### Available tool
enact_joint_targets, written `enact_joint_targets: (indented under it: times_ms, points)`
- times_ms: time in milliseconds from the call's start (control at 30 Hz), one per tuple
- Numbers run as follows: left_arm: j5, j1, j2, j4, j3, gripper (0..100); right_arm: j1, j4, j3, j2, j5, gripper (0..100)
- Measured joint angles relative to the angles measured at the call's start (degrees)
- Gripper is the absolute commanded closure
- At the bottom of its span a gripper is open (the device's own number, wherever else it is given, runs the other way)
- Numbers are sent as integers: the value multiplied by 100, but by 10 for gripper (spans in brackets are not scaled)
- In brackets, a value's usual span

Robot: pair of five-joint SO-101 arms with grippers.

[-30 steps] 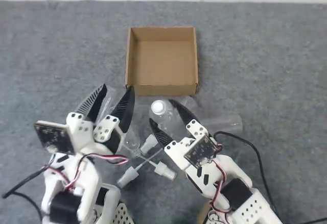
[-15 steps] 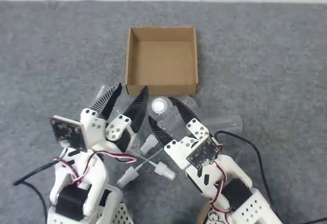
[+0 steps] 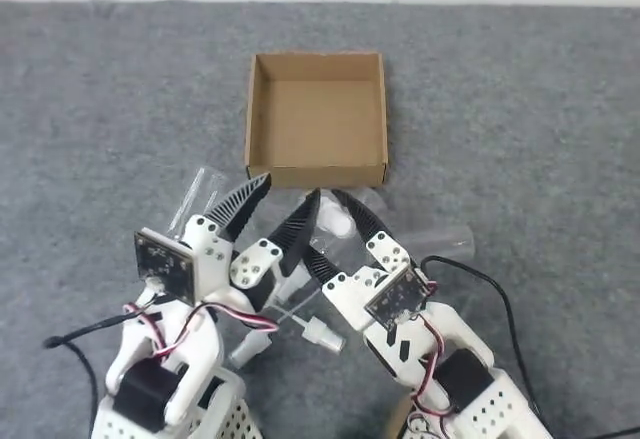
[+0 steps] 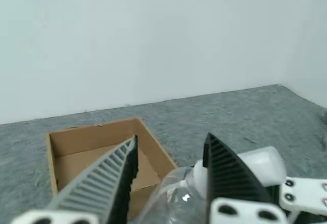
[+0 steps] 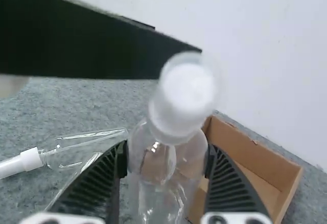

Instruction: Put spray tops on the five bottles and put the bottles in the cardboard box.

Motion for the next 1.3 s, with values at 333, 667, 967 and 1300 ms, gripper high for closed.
enact_joint_targets:
  times_ms: [333, 667, 967, 1300]
  points:
    - [-53, 79, 0, 79, 9, 805, 0, 18, 0, 0, 0, 928]
    - [-79, -211, 0, 237, 9, 805, -9, 264, 0, 0, 0, 928]
    - [-88, -703, 9, 229, -325, 803, 114, 299, 0, 0, 0, 928]
    - [-88, -2031, 9, 809, -624, 804, 176, 299, 0, 0, 0, 928]
